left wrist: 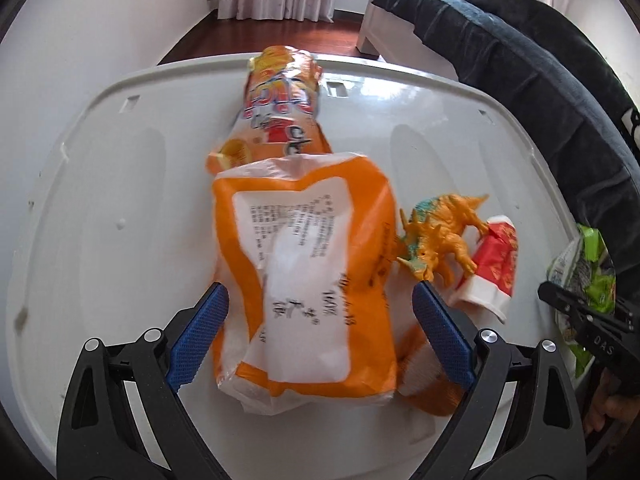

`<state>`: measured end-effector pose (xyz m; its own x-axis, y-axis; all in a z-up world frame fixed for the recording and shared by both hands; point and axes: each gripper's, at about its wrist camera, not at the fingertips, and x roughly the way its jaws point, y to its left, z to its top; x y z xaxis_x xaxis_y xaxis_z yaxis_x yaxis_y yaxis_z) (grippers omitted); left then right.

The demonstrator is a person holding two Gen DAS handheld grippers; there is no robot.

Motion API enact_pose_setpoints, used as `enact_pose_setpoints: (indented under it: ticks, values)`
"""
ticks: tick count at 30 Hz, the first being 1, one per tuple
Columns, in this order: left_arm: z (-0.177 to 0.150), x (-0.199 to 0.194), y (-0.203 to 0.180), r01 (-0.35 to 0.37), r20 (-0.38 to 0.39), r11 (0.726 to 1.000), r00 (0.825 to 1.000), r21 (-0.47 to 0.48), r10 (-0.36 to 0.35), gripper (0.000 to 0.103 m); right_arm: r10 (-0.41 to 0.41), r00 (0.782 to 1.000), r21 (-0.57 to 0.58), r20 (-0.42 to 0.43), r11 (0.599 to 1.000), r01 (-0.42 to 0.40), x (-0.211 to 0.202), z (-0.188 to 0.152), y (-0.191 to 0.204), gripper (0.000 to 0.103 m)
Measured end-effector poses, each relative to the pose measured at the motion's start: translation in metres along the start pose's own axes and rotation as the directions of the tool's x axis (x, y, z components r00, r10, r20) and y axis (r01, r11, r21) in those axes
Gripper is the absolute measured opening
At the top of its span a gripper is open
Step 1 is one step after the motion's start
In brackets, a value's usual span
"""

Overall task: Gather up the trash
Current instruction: 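Grasp the orange bread bag on the lid with the left tool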

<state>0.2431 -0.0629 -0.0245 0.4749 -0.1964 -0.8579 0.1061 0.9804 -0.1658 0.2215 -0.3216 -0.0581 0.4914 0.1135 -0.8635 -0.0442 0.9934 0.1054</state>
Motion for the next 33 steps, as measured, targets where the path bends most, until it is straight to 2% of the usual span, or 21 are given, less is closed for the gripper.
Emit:
enact_pose_setpoints:
  ticks: [1,2,3,6,9,11,13,18,21,26,30,33]
  values:
    - [0.003,0.001,0.005,0.002,0.006,1.0,1.0,-0.013,-0.002,0.087,-0.002,1.0,0.001,-0.001,1.0,0.002,0.0,0.0,0.0,0.026]
    - [0.004,0.003,0.009,0.004,0.007,1.0,1.0,-0.023,-0.004,0.075,-0.002,1.0,0.002,-0.001,1.0,0.002,0.001,0.001,0.001,0.026]
    - [0.004,0.005,0.014,-0.001,0.0,0.999,1.0,-0.032,0.001,0.069,-0.002,1.0,0.003,-0.002,1.0,0.002,0.0,0.001,0.001,0.027]
    - [0.007,0.006,0.024,-0.058,0.023,0.998,0.998,-0.015,0.058,0.04,-0.007,1.0,-0.001,0.002,1.0,0.007,0.0,0.0,0.002,0.027]
    - [0.001,0.0,0.029,-0.051,0.055,0.999,0.997,-0.009,0.051,0.03,-0.019,1.0,-0.005,0.005,1.0,0.019,-0.001,-0.002,0.006,0.027]
    - [-0.007,-0.006,0.028,-0.079,0.083,0.997,0.994,0.017,0.077,0.022,-0.027,1.0,-0.012,0.011,1.0,0.027,-0.002,-0.003,0.007,0.027]
    - [-0.015,-0.015,0.024,-0.09,0.105,0.995,0.991,0.034,0.086,0.018,-0.035,0.999,-0.015,0.021,0.999,0.035,-0.002,-0.004,0.009,0.027]
    - [-0.04,-0.034,0.03,-0.072,0.115,0.997,0.991,0.014,0.07,0.018,-0.038,0.999,-0.01,0.029,0.999,0.038,-0.004,-0.008,0.009,0.026]
    - [-0.049,-0.042,0.031,-0.095,0.119,0.995,0.988,-0.011,0.095,0.016,-0.023,0.999,-0.005,0.024,1.0,0.023,-0.006,-0.009,0.01,0.026]
    - [-0.062,-0.068,0.032,-0.115,0.141,0.992,0.983,-0.045,0.12,0.016,-0.002,0.998,0.001,0.065,1.0,0.002,-0.026,-0.012,0.02,0.026]
    - [-0.07,-0.095,0.028,-0.132,0.17,0.99,0.976,-0.043,0.138,0.016,0.071,0.991,-0.004,0.117,0.997,-0.071,-0.059,-0.026,0.035,0.026]
    - [-0.087,-0.117,0.018,-0.179,0.207,0.984,0.963,-0.002,0.175,0.016,0.119,0.979,-0.032,0.168,0.993,-0.115,-0.085,-0.042,0.051,0.026]
